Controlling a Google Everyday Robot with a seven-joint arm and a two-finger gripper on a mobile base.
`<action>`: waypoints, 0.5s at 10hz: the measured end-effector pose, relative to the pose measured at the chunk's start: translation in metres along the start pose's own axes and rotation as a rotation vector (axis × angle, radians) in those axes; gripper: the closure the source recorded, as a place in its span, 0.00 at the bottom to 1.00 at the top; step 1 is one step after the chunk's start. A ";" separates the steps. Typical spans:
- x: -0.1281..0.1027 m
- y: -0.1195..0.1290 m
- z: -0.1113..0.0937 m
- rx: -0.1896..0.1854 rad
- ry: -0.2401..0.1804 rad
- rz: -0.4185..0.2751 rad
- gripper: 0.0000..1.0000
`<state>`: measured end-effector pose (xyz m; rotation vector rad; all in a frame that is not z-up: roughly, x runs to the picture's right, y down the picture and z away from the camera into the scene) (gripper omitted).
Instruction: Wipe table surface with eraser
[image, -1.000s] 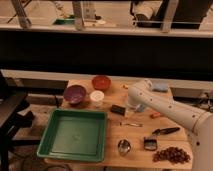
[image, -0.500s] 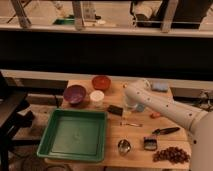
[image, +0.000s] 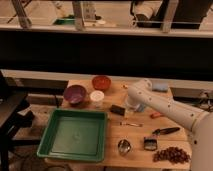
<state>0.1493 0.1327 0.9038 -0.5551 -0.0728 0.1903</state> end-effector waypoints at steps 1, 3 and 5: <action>0.005 -0.002 -0.001 0.003 0.007 0.008 1.00; 0.010 -0.007 -0.002 0.011 0.018 0.016 1.00; 0.015 -0.016 -0.004 0.021 0.033 0.020 1.00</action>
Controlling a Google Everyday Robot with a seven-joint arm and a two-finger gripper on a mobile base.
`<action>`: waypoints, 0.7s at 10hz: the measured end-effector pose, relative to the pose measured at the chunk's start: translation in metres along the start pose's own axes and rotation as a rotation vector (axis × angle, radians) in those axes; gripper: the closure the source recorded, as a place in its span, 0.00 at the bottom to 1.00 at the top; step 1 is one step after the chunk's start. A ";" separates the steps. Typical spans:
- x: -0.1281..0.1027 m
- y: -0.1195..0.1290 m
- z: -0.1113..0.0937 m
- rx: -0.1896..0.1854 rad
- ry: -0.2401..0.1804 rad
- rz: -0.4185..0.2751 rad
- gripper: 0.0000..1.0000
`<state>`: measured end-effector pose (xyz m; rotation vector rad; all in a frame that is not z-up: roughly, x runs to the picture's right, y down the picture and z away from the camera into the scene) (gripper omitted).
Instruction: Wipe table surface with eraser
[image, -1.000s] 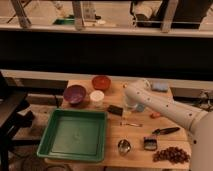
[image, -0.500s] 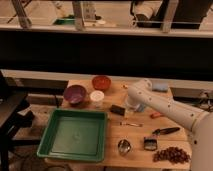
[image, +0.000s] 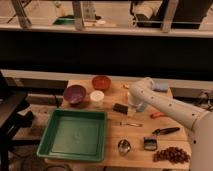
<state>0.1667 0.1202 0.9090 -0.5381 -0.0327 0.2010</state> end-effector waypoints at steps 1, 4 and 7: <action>-0.003 -0.004 -0.001 0.005 -0.002 -0.004 1.00; -0.021 -0.015 -0.002 0.019 -0.012 -0.022 1.00; -0.040 -0.014 0.002 0.012 -0.026 -0.042 1.00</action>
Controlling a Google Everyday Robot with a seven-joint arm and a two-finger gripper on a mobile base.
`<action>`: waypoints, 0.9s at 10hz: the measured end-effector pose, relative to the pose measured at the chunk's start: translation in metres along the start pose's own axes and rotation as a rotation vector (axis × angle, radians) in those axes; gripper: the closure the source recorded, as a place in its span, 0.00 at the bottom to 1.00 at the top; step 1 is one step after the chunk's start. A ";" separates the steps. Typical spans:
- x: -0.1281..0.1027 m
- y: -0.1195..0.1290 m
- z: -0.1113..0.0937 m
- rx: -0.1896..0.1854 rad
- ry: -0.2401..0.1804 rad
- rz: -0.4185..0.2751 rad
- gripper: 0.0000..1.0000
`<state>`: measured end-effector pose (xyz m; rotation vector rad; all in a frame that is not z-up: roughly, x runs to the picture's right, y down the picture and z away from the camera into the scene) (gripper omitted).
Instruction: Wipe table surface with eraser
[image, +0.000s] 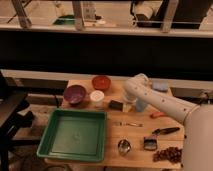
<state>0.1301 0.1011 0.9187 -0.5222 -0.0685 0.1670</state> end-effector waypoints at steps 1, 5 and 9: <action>-0.001 0.002 0.002 -0.005 -0.004 0.000 1.00; 0.012 0.022 0.000 -0.021 -0.007 0.016 1.00; 0.043 0.029 -0.010 -0.015 0.012 0.062 1.00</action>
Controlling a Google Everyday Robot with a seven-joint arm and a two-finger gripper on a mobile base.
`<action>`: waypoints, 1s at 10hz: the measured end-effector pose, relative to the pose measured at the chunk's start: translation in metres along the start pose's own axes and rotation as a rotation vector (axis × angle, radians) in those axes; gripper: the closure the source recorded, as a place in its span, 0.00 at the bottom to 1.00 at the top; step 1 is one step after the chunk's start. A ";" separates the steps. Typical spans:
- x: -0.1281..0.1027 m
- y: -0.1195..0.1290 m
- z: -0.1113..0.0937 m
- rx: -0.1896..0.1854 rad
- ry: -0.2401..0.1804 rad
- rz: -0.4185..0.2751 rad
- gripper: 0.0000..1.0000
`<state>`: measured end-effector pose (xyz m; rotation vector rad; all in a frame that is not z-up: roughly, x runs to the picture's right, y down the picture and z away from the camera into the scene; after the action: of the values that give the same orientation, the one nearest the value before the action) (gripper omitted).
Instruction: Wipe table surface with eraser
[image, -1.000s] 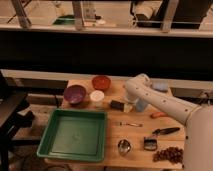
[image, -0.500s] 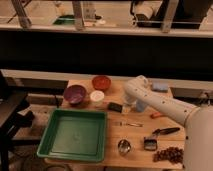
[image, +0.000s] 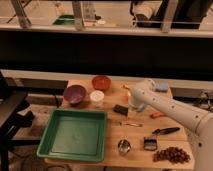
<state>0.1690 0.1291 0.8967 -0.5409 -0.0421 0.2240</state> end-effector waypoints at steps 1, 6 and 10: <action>0.004 -0.002 0.000 0.003 0.007 0.006 1.00; -0.022 -0.029 0.006 0.004 0.013 -0.022 1.00; -0.031 -0.021 0.010 -0.010 0.010 -0.044 1.00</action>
<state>0.1421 0.1099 0.9170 -0.5506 -0.0455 0.1779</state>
